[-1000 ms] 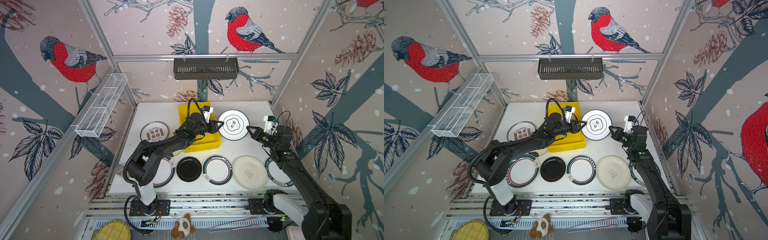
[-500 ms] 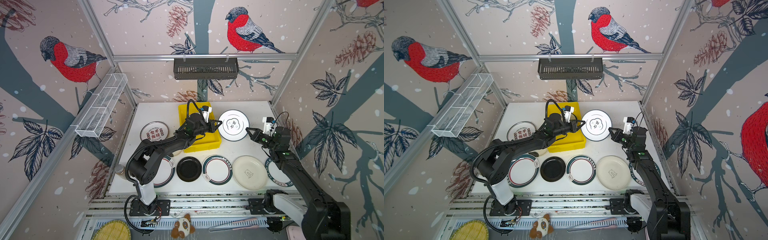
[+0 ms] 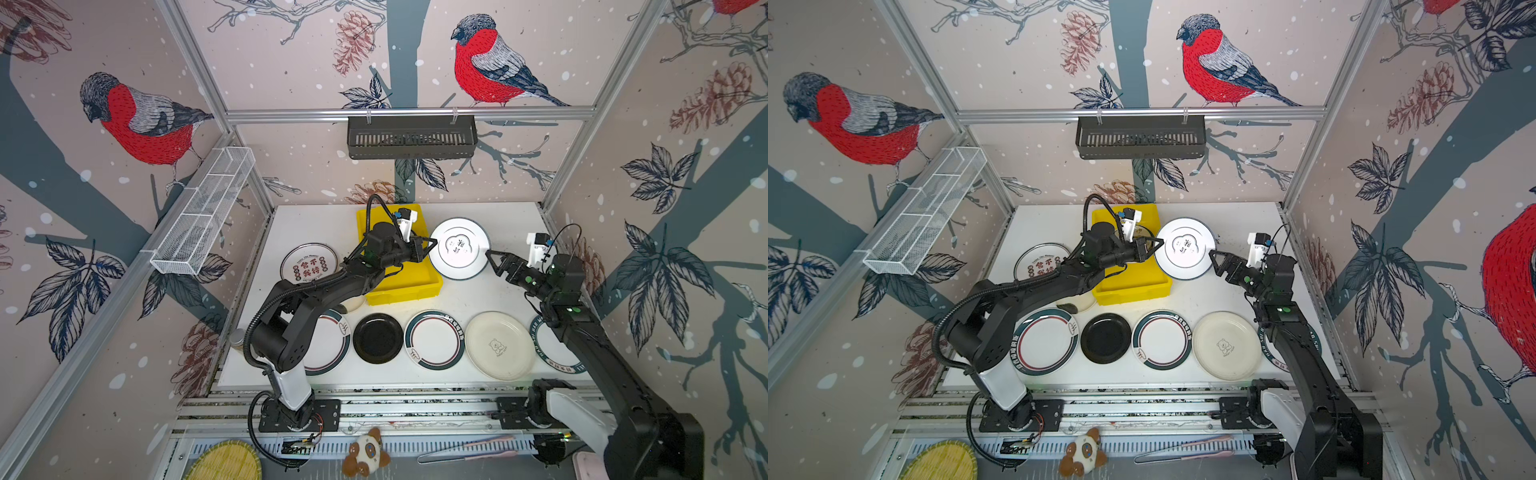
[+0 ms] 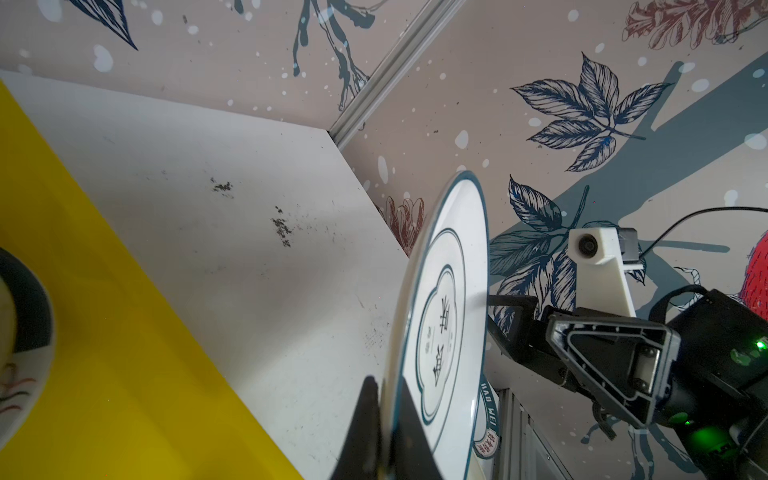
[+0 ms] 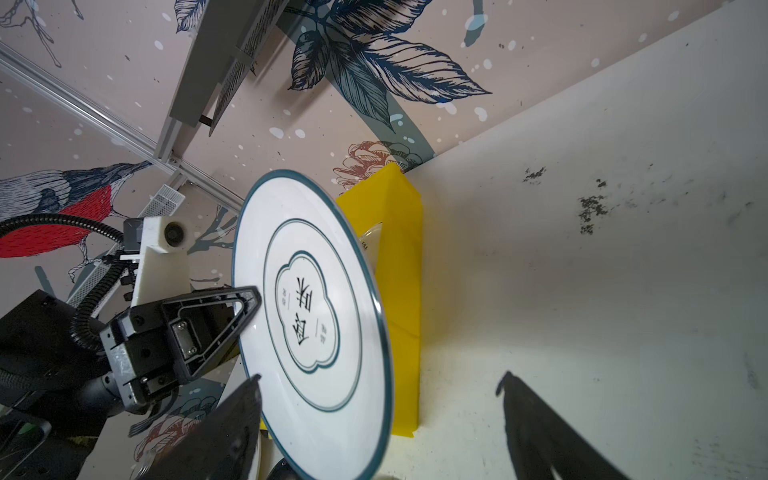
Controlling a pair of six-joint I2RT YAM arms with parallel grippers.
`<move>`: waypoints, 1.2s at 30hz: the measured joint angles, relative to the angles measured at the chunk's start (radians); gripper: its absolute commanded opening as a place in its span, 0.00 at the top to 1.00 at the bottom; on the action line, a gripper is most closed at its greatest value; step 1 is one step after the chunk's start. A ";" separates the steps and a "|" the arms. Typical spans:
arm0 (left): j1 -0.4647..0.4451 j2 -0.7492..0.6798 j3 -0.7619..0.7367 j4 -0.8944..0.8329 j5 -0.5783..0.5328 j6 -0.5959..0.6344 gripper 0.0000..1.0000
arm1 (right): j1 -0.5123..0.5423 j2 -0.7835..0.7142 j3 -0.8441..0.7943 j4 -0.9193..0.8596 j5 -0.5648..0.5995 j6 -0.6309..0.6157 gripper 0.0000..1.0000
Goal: Place the plates into the plastic bin on the countertop
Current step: 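Carry the teal-rimmed plate over the yellow bin with the left gripper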
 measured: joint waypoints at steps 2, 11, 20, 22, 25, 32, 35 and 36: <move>0.034 -0.027 -0.015 -0.007 -0.013 0.015 1.00 | -0.002 -0.009 0.000 -0.012 0.008 -0.004 0.09; 0.135 -0.157 -0.080 -0.152 -0.183 0.114 1.00 | -0.006 -0.015 -0.002 -0.040 0.030 -0.031 0.10; 0.217 -0.149 -0.111 -0.248 -0.339 0.176 1.00 | -0.006 -0.017 0.000 -0.060 0.048 -0.053 0.09; 0.230 -0.130 -0.102 -0.257 -0.359 0.195 1.00 | -0.006 -0.024 -0.001 -0.071 0.050 -0.056 0.09; 0.250 -0.080 -0.074 -0.277 -0.377 0.196 1.00 | -0.006 -0.034 -0.002 -0.085 0.064 -0.060 0.08; 0.269 0.040 0.013 -0.299 -0.355 0.188 1.00 | -0.006 -0.062 -0.016 -0.114 0.081 -0.082 0.08; 0.269 0.089 0.069 -0.328 -0.359 0.185 1.00 | -0.007 -0.070 -0.018 -0.126 0.084 -0.086 0.08; 0.269 0.102 0.084 -0.337 -0.362 0.185 1.00 | -0.008 -0.074 -0.018 -0.130 0.090 -0.088 0.08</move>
